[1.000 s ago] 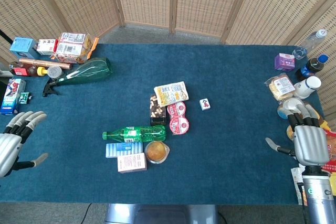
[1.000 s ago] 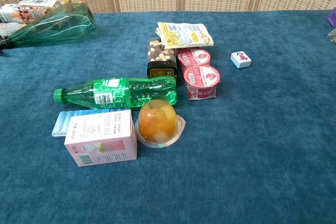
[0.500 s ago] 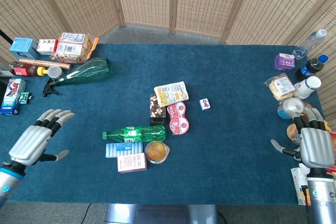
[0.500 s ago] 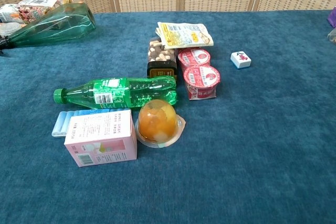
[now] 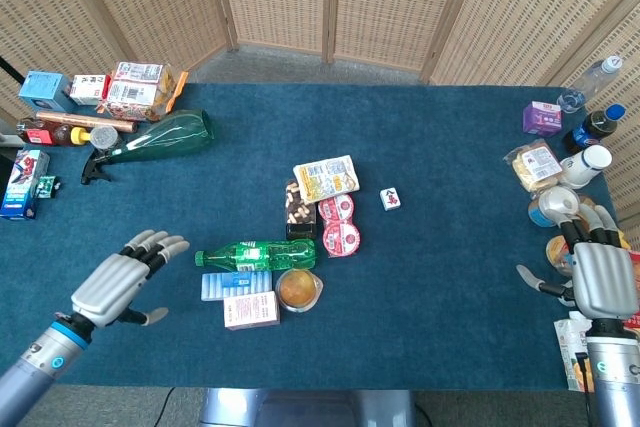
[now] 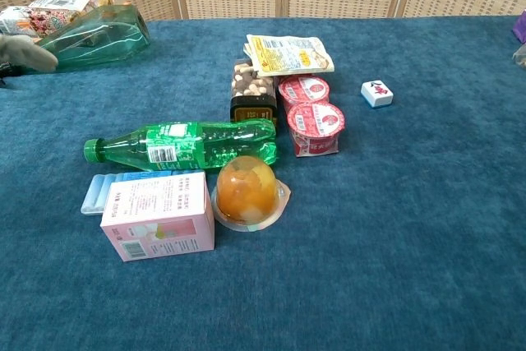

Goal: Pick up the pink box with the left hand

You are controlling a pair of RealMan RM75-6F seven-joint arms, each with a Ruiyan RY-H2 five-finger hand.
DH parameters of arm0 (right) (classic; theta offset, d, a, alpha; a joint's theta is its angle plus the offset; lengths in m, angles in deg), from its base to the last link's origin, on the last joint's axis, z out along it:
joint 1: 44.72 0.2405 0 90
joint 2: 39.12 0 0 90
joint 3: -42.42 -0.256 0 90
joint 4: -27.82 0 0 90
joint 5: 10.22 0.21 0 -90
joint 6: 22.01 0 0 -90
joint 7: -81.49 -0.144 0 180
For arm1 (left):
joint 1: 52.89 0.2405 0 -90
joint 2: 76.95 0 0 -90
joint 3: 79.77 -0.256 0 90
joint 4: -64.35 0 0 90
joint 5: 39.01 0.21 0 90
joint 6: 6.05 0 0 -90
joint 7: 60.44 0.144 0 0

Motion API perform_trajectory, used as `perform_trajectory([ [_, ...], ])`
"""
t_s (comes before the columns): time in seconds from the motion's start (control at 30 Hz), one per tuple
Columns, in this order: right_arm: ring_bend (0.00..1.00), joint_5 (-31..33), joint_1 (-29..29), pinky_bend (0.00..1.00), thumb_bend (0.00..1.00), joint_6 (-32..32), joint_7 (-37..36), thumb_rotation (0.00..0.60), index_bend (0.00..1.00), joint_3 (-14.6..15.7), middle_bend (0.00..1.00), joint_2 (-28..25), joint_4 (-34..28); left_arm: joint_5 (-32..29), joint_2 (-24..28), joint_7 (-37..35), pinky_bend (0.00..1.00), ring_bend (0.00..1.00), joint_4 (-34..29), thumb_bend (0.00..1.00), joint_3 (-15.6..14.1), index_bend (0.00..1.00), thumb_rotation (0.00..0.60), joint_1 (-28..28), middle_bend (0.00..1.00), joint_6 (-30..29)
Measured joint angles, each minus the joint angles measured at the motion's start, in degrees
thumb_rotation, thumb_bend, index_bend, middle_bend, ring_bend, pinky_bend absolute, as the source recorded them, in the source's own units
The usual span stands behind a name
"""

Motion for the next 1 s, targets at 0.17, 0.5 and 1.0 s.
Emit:
perform_trajectory([
  [0.17, 0.09, -0.16, 0.0, 0.01, 0.2, 0.02, -0.21, 0.425, 0.21, -0.06, 0.28, -0.07, -0.04, 1.23, -1.35, 0.05, 0.0, 0.0, -0.7, 0.27, -1.08, 0.1, 0.6, -0.3, 0.13, 0.56],
  [0.5, 0.09, -0.8, -0.53, 0.01, 0.2, 0.33, -1.82, 0.426, 0.21, 0.19, 0.28, -0.21, 0.7, 0.64, -7.98, 3.49, 0.0, 0.0, -0.86, 0.27, -3.14, 0.1, 0.6, -0.44, 0.16, 2.42],
  [1.0, 0.09, -2.11, -2.5, 0.01, 0.2, 1.73, -5.36, 0.425, 0.21, 0.89, 0.28, -1.85, 0.56, -5.51, -16.36, 14.1, 0.0, 0.0, -1.25, 0.27, -3.36, 0.1, 0.6, 0.3, 0.16, 0.92],
])
